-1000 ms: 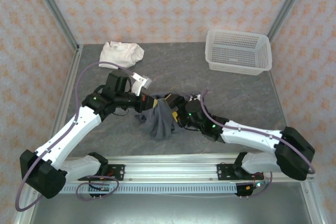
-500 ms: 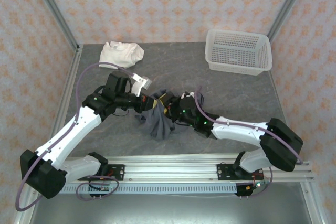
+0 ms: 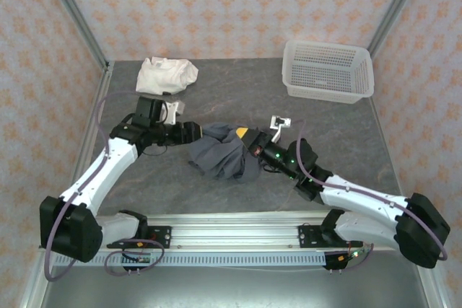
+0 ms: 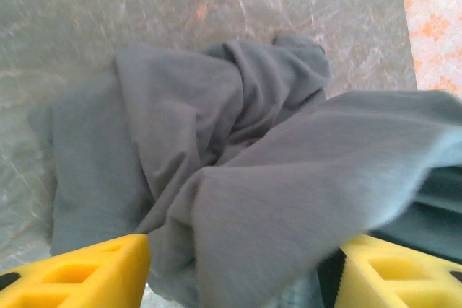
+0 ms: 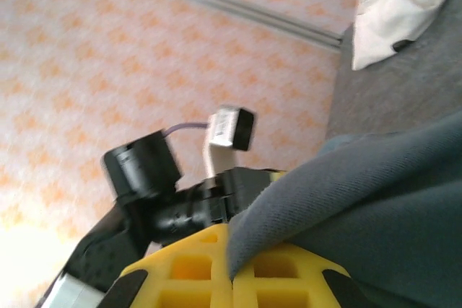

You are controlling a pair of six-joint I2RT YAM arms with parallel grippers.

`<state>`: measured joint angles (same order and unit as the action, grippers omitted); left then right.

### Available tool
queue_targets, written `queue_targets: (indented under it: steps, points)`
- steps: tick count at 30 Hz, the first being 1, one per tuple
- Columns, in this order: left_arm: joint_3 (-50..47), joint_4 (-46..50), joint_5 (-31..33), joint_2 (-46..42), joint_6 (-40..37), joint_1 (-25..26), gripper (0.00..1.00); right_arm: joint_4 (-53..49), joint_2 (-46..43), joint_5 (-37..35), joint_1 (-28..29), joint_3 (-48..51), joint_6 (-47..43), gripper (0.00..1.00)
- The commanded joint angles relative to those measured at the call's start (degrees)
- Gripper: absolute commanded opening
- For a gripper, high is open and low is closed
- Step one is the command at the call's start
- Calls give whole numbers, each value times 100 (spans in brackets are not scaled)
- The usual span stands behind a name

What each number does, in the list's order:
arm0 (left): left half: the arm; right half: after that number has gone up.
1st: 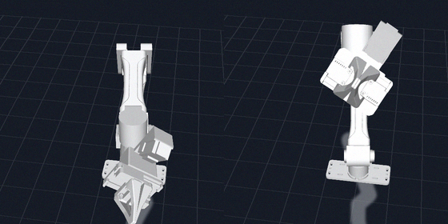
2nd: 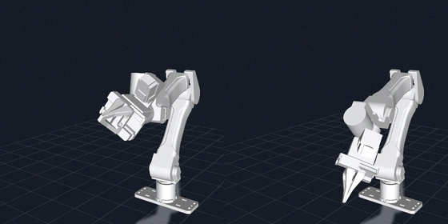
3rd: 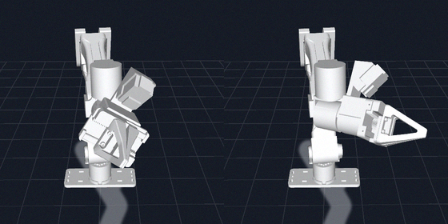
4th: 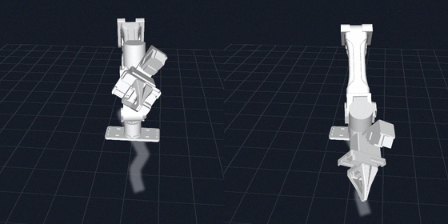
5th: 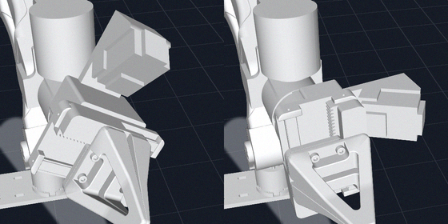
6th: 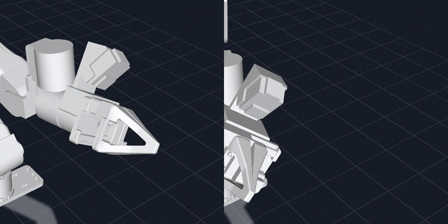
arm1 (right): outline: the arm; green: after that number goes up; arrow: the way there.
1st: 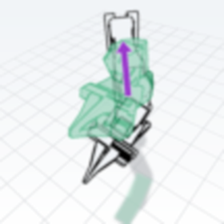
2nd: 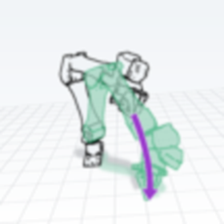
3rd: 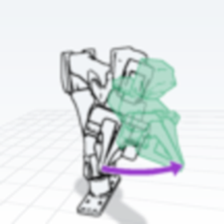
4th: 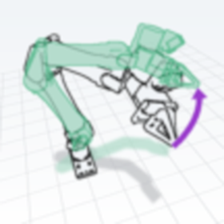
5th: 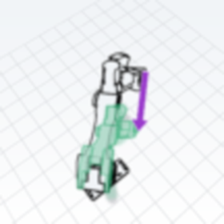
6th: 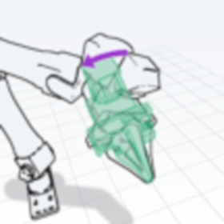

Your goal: Fold the inside-out t-shirt

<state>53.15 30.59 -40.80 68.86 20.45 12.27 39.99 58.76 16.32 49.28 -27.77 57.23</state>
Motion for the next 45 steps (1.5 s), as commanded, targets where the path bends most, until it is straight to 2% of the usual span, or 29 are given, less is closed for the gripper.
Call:
queue_targets:
  steps: [1, 2, 3, 6, 10, 13, 15, 21, 23, 26, 28, 29, 30, 31, 32, 34, 36, 37, 39, 40, 42, 44, 45]
  points:
    - [49, 39, -247, -379, -240, 5, 75, 244, -137, 726, -33, 22, -682, 0]
    - [215, 398, 72, -440, -543, 11, 81, 153, -137, 778, -32, -6, -702, 0]
    - [458, 887, 658, -466, -874, 67, 87, 83, -137, 802, -32, -26, -713, 0]
    - [986, 1740, 2216, -553, -1806, 574, 92, -77, -153, 762, -32, -65, -737, 0]
    - [1195, 1816, 2514, -702, -2952, 1582, 92, -300, -130, 689, -33, -156, -791, 0]
    - [1376, 1711, 2855, -289, -2874, 1823, 92, -290, -111, 728, -32, -232, -792, 0]
    - [1543, 1701, 2544, 112, -2898, 1826, 91, -298, -89, 765, -35, -293, -793, 0]
    - [1691, 1350, 220, 857, -2824, 1824, 89, -523, -101, 790, -33, -456, -845, 0]
    - [1611, 1108, 219, 944, -2548, 1825, 84, -528, -119, 758, -37, -450, -839, 0]
    - [1499, 1078, 1194, 927, -2358, 1827, 63, -536, -203, 698, -45, -402, -849, 0]
    - [1420, 1124, 1611, 871, -2318, 1789, 44, -500, -313, 652, -54, -312, -854, 0]
    - [1393, 1173, 1689, 864, -2304, 1727, 31, -456, -379, 616, -79, -237, -839, 0]
    - [1348, 1218, 1683, 842, -2286, 1649, 14, -431, -470, 595, -114, -154, -805, 0]
    - [1306, 1230, 1587, 812, -2246, 1565, 0, -438, -550, 575, -164, -81, -757, 0]
    - [1253, 1189, 1303, 745, -2194, 1408, 0, -487, -641, 561, -239, -1, -708, 0]
    - [1165, 877, 67, 502, -1917, 1065, 0, -716, -819, 509, -384, 160, -706, 0]
    - [1044, -139, -1534, 148, -913, 758, 0, -1104, -1017, 326, -461, 424, -947, 0]
    - [991, -1002, -2063, -37, -75, 695, 0, -1465, -1095, 138, -482, 591, -1157, 1]
    - [1112, -2001, -2283, -263, 958, 729, 0, -2172, -1094, -411, -490, 911, -1467, 4]
    - [1282, -2016, -2239, -315, 1234, 764, 0, -2430, -1005, -697, -498, 992, -1528, 7]
    - [1671, -1676, -2246, -314, 1269, 832, 0, -2705, -770, -875, -498, 888, -1652, 15]
    - [1909, -1421, -2282, -279, 1319, 880, 0, -3253, -555, -987, -498, 444, -1661, 31]
    - [1951, -1363, -2322, -258, 1353, 890, 0, -3583, -513, -1051, -498, 211, -1673, 32]
